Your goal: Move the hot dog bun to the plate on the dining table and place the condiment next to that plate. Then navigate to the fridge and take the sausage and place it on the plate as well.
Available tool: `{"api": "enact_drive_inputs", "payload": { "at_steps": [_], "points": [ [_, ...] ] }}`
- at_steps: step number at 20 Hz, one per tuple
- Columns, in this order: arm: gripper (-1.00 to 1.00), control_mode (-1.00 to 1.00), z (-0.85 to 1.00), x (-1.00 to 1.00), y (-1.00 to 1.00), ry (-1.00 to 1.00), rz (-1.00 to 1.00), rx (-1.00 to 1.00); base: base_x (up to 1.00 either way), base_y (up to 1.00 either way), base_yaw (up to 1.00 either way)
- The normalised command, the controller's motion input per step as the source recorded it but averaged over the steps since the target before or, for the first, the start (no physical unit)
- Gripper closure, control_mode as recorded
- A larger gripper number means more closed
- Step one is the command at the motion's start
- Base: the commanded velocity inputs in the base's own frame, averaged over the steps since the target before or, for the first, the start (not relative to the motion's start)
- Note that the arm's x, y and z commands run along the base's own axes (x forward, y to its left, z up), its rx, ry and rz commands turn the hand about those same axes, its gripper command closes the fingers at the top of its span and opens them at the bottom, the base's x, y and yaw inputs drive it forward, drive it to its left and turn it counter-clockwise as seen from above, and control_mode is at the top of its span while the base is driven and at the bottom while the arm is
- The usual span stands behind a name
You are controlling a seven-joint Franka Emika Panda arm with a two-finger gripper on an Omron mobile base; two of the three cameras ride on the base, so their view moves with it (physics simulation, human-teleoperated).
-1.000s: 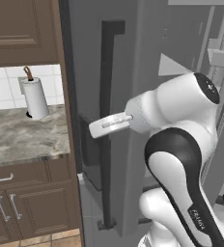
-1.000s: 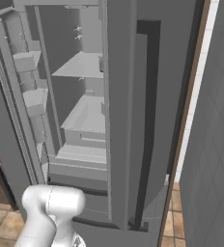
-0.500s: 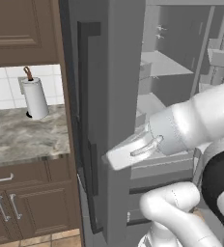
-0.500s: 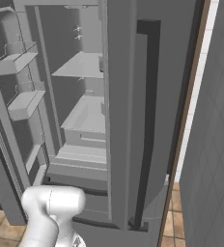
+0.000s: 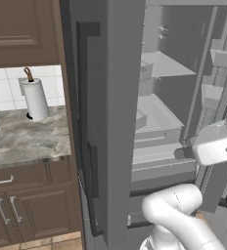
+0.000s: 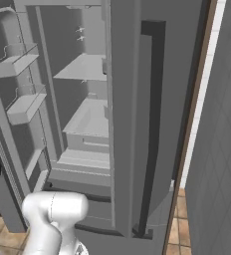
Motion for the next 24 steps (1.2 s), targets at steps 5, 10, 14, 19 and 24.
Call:
{"api": "enact_drive_inputs", "payload": {
  "at_steps": [5,10,14,19,24],
  "points": [
    [-1.0,-1.0,0.21,0.96,-0.83,0.0,-0.39,-0.12,0.0,0.0,0.0],
    [-1.0,-1.0,0.0,0.83,-0.4,-0.06,-0.42,-0.19,0.0,0.0,0.0],
    [-1.0,-1.0,-0.05,0.36,-0.03,-0.1,-0.29,-0.04,0.0,0.0,0.0],
    [-1.0,-1.0,-0.23,0.39,-0.08,-0.06,-0.08,0.02,0.0,0.0,0.0],
    [-1.0,-1.0,-0.35,0.67,-0.28,0.0,0.0,0.15,0.0,0.0,0.0]
  ]
}}
